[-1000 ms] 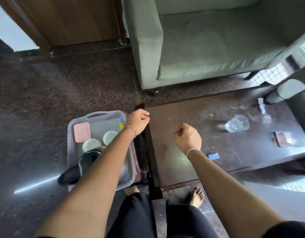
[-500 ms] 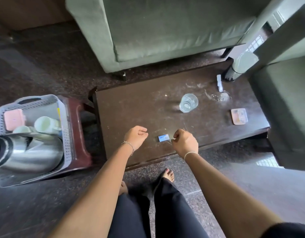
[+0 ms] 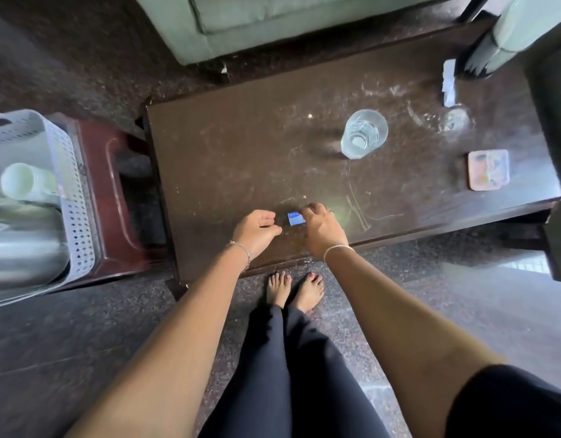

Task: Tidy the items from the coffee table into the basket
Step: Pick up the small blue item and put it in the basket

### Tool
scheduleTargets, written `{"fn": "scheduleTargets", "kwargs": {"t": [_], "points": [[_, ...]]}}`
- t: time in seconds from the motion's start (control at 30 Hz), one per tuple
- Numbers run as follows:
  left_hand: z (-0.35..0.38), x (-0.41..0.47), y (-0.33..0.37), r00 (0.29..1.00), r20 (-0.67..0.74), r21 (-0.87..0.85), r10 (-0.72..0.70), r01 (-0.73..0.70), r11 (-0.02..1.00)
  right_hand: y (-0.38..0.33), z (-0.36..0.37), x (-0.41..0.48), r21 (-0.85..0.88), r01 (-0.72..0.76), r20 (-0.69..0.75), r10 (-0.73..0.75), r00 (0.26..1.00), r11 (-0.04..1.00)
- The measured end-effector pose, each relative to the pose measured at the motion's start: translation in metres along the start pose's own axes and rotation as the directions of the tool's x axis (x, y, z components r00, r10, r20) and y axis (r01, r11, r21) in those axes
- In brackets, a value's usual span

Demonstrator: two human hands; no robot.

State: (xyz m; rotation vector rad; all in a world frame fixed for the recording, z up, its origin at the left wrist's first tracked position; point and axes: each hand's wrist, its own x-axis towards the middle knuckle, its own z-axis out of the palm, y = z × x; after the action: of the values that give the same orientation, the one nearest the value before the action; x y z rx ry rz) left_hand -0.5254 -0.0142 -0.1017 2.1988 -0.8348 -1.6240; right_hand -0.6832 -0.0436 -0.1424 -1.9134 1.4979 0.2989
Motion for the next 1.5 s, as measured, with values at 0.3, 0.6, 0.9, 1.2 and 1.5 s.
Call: {"fn": "scheduleTargets", "kwargs": {"t": [0.3,0.6,0.9,1.2,1.5], "points": [[0.001,0.011,-0.02,0.999,0.023,-0.061,-0.031,0.032,0.998,0.004,0.024,0.024,-0.133,0.043,-0.088,-0.055,0.995,0.99],[0.003,-0.012,0.011,0.999,-0.026,-0.237,-0.022,0.015,0.971,0.001,-0.016,0.0,0.929,-0.368,0.368,0.202,0.908,-0.042],[0.046,-0.022,0.095,0.974,0.216,-0.242,0.061,-0.007,0.97,0.025,-0.083,-0.054,0.883,-0.24,0.307,0.109,0.946,-0.404],[0.099,-0.027,0.171,0.954,0.273,-0.247,0.123,-0.054,0.967,0.086,-0.136,-0.059,0.972,-0.084,0.159,0.35,0.923,-0.221],[0.187,-0.002,0.216,0.97,0.243,-0.355,0.017,0.073,0.932,0.21,-0.146,-0.034,0.807,-0.381,-0.197,0.814,0.546,0.451]]}}
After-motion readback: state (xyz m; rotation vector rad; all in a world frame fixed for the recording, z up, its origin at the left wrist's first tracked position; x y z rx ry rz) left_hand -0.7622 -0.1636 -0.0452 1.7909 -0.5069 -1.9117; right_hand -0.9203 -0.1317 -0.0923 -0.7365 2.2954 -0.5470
